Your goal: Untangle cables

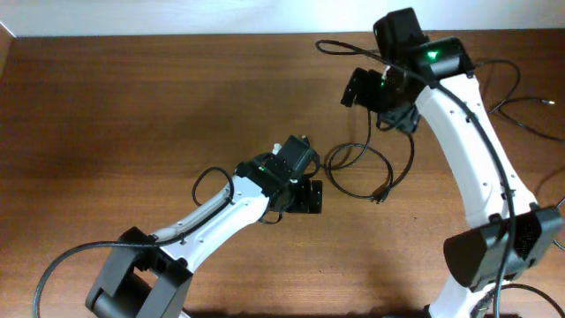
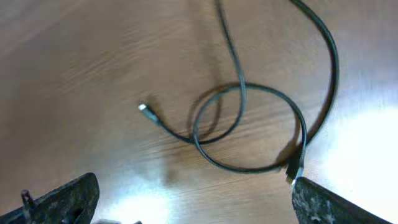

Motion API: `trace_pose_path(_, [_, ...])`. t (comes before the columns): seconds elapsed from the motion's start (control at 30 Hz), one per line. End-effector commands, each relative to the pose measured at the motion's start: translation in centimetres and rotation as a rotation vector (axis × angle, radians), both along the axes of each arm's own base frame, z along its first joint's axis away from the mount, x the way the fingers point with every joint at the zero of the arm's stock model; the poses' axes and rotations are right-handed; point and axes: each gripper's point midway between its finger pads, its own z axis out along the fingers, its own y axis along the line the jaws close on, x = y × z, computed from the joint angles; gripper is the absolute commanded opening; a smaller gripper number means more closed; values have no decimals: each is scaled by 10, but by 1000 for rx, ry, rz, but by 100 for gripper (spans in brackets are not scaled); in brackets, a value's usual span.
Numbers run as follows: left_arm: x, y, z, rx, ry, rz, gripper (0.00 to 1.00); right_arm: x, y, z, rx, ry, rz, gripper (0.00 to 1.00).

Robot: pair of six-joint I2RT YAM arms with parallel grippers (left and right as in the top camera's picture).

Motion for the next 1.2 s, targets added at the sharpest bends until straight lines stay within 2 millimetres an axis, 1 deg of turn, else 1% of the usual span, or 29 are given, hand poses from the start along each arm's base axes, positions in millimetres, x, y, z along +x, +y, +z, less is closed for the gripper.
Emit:
trace_pose_path(0.0, [-1, -2, -1, -2, 5, -19, 99, -11, -7, -49, -21, 137, -215, 99])
trace_pose_path(0.07, [-1, -2, -1, -2, 5, -19, 99, -17, -3, -80, -39, 186, -202, 99])
trace_pose_path(0.1, [-1, -2, -1, -2, 5, -19, 99, -19, -1, -91, -45, 198, -202, 98])
trace_pose_path(0.17, [-1, -2, -1, -2, 5, -19, 99, -16, 5, -115, -49, 195, -191, 99])
trace_pose_path(0.23, [-1, -2, -1, -2, 5, -19, 99, -14, 6, -138, -38, 176, -198, 99])
trace_pose_path(0.37, [-1, -2, -1, -2, 5, -19, 99, -16, 5, -173, -23, 148, -207, 99])
trace_pose_path(0.47, [-1, -2, -1, -2, 5, -19, 99, -18, 8, -192, -12, 122, -197, 100])
trace_pose_path(0.53, [-1, -2, -1, -2, 5, -19, 99, -14, 21, -198, 4, 80, -167, 100])
trace_pose_path(0.6, [-1, -2, -1, -2, 5, -19, 99, -10, 36, -199, 15, 47, -125, 100])
trace_pose_path(0.63, [-1, -2, -1, -2, 5, -19, 99, -9, 40, -199, 5, 34, -115, 100])
trace_pose_path(0.73, [-1, -2, -1, -2, 5, -19, 99, -8, 33, -199, -94, -6, -117, 92])
trace_pose_path(0.8, [-1, -2, -1, -2, 5, -19, 99, -7, 24, -198, -149, -24, -130, 82])
trace_pose_path(0.93, [-1, -2, -1, -2, 5, -19, 99, -6, 20, -197, -171, -34, -136, 70])
trace_pose_path(1.07, [-1, -2, -1, -2, 5, -19, 99, -10, 18, -198, -178, -18, -134, 66])
trace_pose_path(1.17, [-1, -2, -1, -2, 5, -19, 99, -12, 17, -199, -185, -7, -133, 65])
